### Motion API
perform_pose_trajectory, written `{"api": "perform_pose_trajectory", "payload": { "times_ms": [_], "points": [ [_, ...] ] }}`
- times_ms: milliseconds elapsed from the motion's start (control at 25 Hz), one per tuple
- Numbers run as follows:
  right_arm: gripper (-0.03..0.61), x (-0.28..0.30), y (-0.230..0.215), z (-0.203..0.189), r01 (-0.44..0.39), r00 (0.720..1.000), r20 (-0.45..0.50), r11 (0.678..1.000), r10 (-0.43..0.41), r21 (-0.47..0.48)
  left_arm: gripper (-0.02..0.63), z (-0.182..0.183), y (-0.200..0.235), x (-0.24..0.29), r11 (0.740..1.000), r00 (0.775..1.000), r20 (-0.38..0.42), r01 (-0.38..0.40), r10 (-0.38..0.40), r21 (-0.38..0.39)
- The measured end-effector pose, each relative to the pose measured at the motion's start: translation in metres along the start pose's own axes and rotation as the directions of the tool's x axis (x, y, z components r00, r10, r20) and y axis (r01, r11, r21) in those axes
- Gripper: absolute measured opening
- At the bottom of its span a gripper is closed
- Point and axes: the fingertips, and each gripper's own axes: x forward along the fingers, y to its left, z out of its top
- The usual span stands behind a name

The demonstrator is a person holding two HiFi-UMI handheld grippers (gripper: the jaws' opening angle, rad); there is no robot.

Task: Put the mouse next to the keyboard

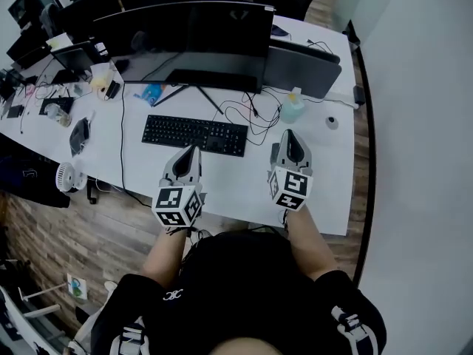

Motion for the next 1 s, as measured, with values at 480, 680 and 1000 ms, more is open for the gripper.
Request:
{"api": "perform_pose_trajectory", "payload": {
  "times_ms": [480, 680, 1000],
  "points": [
    [0.014, -0.043, 0.000, 0.026, 0.018, 0.999, 0.045, 1.000, -0.019, 0.022, 0.017, 0.009, -0.017, 0.010, 0.998, 0.998, 0.013, 0.060, -0.060, 0.014],
    [0.014, -0.047, -0.004, 0.024, 0.026, 0.999, 0.036, 0.999, -0.027, 0.023, 0.017, 0.012, -0.027, 0.014, 0.996, 0.996, 0.015, 0.082, -0.083, 0.023],
    [0.015, -0.047, -0.010, 0.021, 0.019, 0.999, 0.038, 0.999, -0.020, 0.030, 0.017, 0.012, -0.034, 0.017, 0.996, 0.996, 0.014, 0.082, -0.083, 0.029]
  ]
}}
